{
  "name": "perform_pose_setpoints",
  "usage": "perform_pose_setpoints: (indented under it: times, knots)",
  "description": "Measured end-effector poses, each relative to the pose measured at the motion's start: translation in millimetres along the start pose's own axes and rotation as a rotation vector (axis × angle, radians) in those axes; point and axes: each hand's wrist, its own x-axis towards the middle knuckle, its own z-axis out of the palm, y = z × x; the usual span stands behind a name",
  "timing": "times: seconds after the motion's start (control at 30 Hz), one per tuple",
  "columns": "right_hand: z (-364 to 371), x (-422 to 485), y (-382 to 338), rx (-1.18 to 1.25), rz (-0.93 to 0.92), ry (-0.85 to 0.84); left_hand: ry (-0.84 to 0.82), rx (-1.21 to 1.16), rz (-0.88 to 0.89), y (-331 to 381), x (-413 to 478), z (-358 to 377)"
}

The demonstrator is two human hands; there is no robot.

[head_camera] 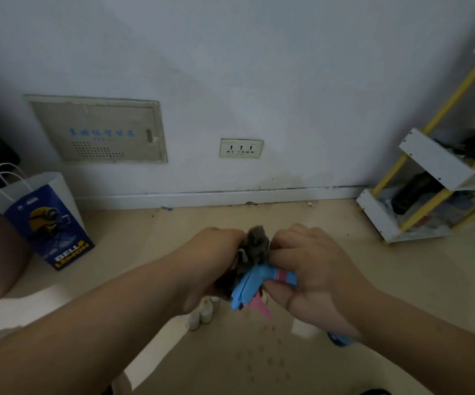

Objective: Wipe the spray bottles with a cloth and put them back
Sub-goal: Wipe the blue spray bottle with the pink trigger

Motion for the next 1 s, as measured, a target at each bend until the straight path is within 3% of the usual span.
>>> perform_pose_setpoints:
  times: [0.03,0.13,0.2,0.27,0.37,0.4,0.47,0.57,0.6,0.63,0.7,0.73,0.8,0.87,0.93,1.0]
  knots:
    - [1,1,0,-0.028,0.004,-0.014,0.015,0.138,0.097,-4,-2,4]
    - [-2,4,1,-0.015,0.044,-0.011,0.092,0.66,0.627,-21,-10,17]
    - [-4,5,3,0.041,0.051,0.018,0.065,0.698,0.793,-27,-4,14]
    - [-3,3,7,0.097,0.065,0.028,0.068,0.506,0.673,-24,6,8]
    - [-2,2,14,0.122,0.111,0.011,-0.059,-0.052,0.047,-14,11,1]
    - [-2,3,16,0.125,0.121,0.005,-0.096,-0.143,-0.044,-12,11,1]
    - [0,4,18,0.121,0.125,-0.006,-0.011,-0.068,0.068,-15,11,6]
    - [3,5,18,0.137,0.129,-0.051,0.091,0.605,0.696,-25,3,11]
    - [3,6,18,0.143,0.132,-0.066,0.075,0.768,0.851,-28,3,11]
    - [3,5,18,0.145,0.133,-0.066,0.038,0.794,0.9,-30,5,10]
    - [1,4,18,0.139,0.122,-0.031,-0.009,0.575,0.782,-28,10,5]
    - [0,4,18,0.141,0.127,-0.011,0.001,0.409,0.635,-24,12,3]
    - [-3,3,18,0.16,0.149,0.012,-0.015,0.006,0.161,-18,12,2]
    - [-4,3,21,0.176,0.171,0.008,-0.088,-0.202,-0.073,-13,11,5]
    - [-4,3,23,0.193,0.204,-0.016,-0.015,-0.103,0.064,-15,9,10]
    - [-3,4,22,0.219,0.238,-0.02,0.096,0.31,0.48,-20,4,12]
